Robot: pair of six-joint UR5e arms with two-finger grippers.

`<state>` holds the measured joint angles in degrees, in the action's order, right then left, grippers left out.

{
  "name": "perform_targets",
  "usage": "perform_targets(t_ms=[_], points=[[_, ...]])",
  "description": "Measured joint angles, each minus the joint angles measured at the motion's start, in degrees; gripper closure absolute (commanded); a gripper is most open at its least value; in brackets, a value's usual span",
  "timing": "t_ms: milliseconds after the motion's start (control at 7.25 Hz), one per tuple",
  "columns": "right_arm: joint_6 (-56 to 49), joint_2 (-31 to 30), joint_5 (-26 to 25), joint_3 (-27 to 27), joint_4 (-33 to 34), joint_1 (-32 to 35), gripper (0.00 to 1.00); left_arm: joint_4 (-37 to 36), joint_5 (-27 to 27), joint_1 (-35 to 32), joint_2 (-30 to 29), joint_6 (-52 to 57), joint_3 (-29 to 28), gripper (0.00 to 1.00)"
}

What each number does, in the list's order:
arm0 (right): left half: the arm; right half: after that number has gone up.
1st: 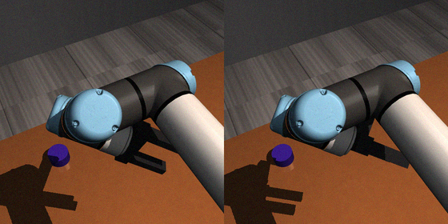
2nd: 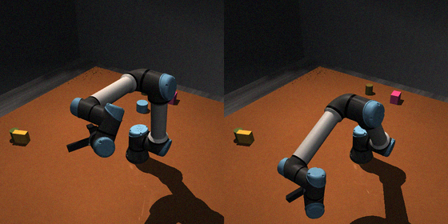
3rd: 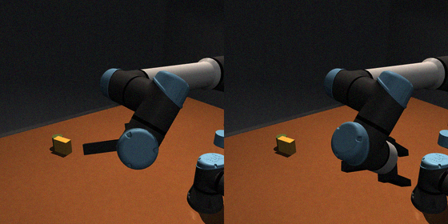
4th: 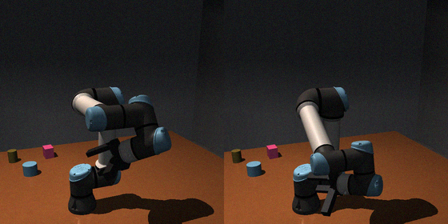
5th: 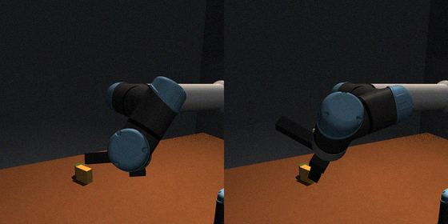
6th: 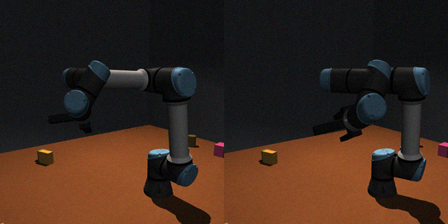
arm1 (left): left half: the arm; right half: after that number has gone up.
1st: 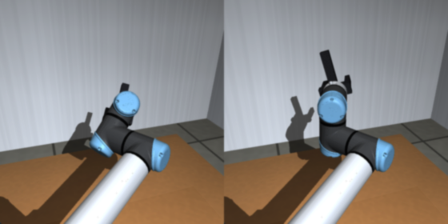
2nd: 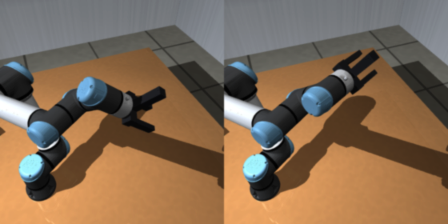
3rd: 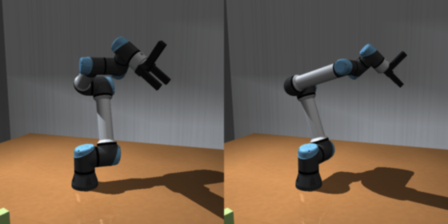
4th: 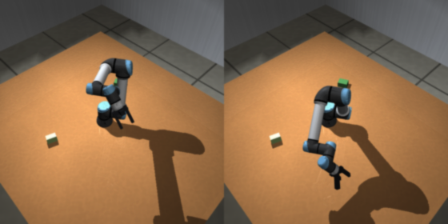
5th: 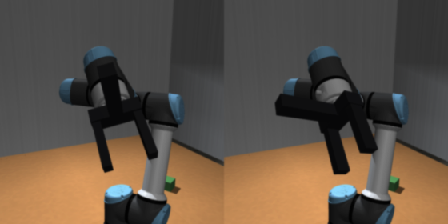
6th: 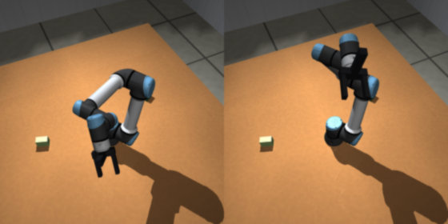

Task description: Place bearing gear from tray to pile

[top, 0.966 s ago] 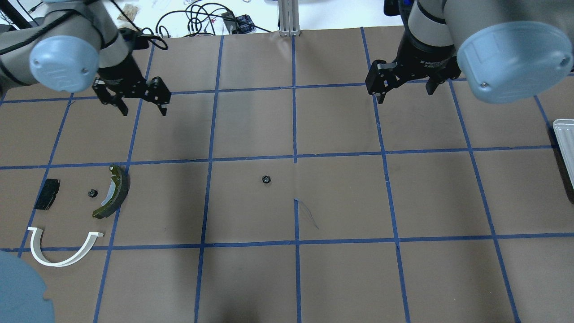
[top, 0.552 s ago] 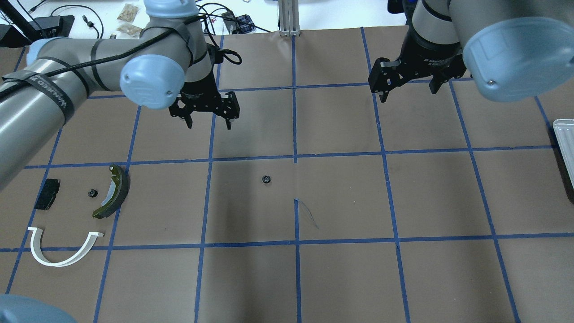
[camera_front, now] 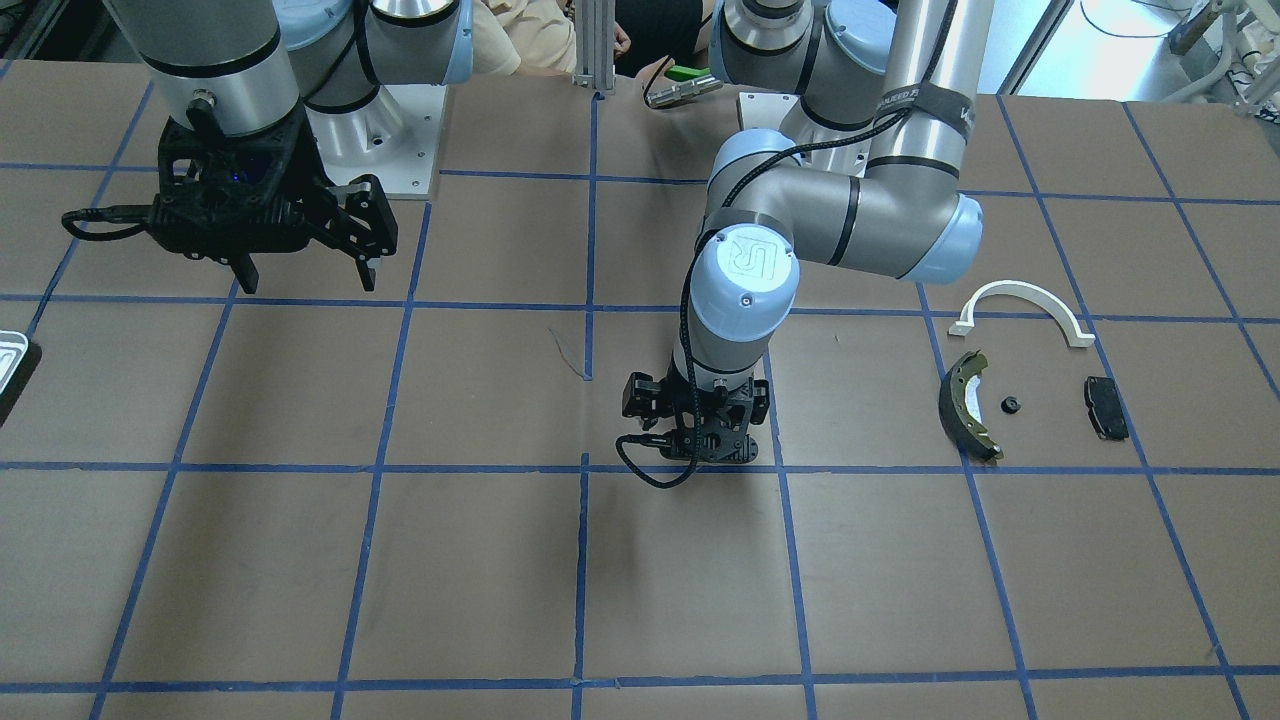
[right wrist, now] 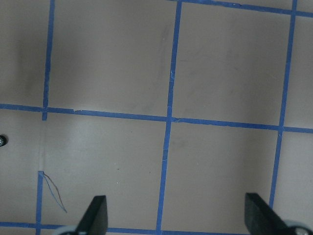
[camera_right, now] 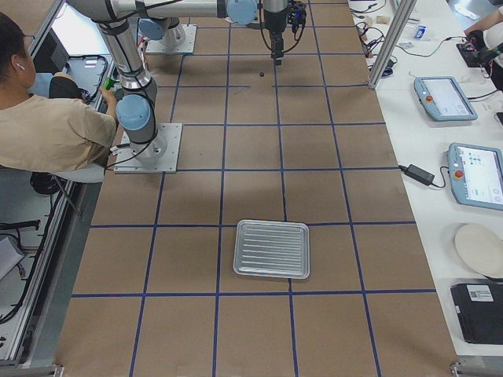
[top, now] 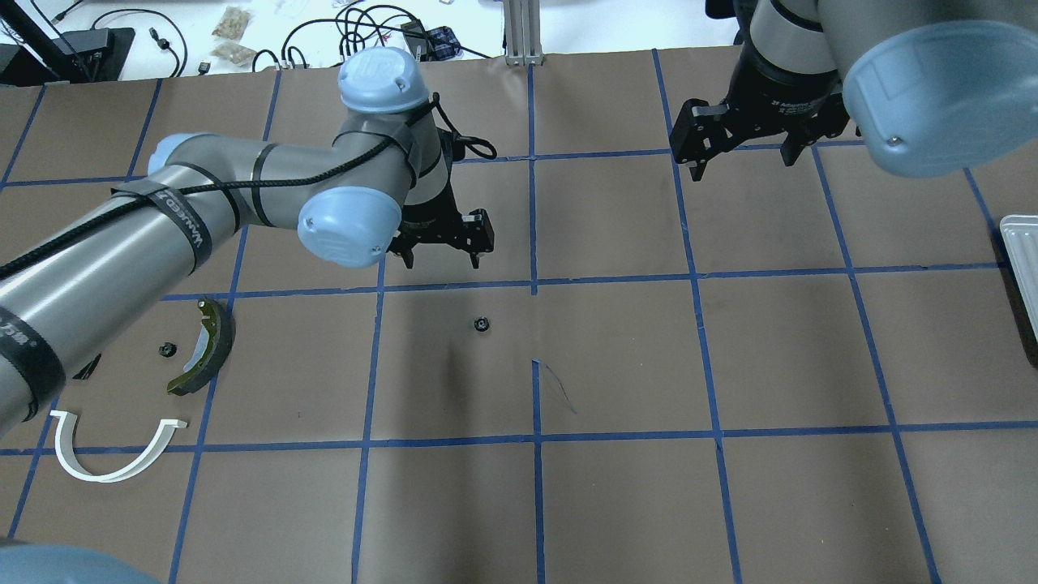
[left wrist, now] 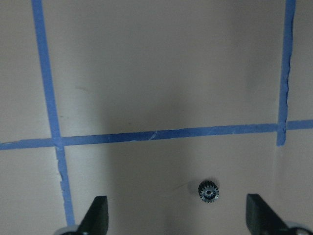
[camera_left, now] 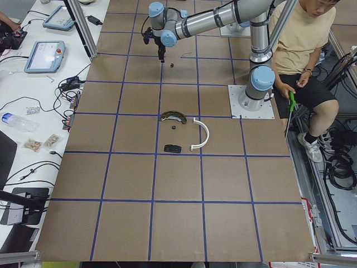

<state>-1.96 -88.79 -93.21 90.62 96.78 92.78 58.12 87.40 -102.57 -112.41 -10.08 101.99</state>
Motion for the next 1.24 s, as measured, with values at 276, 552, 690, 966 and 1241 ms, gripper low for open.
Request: perform_targets(t_ms=[276,552,690,966,1241], points=[[0.0,-0.1,1.0,0.0,-0.3,-0.8,0.0,-2.2,-0.3,-0.5,-0.6,-0.5,3.1,0.02],[0.1,-0.2,2.0,0.0,-0.6,-1.1,0.0,-2.9,-0.1,-1.9,-1.2,-1.5,4.5,0.02],[0.1,-0.3,2.0,0.0,-0.7,-1.1,0.0,-3.9,-0.1,-2.6,-1.8,-2.6,4.6,0.02],[0.1,-0.7,1.4,0.3,-0.8,-1.0,0.0,-6.0,-0.1,-3.2,-3.0,-2.9,4.7,0.25],[0.1,-0.8,1.2,0.3,-0.9,-0.9,0.0,-6.5,-0.1,-3.4,-3.6,-3.0,4.8,0.6]])
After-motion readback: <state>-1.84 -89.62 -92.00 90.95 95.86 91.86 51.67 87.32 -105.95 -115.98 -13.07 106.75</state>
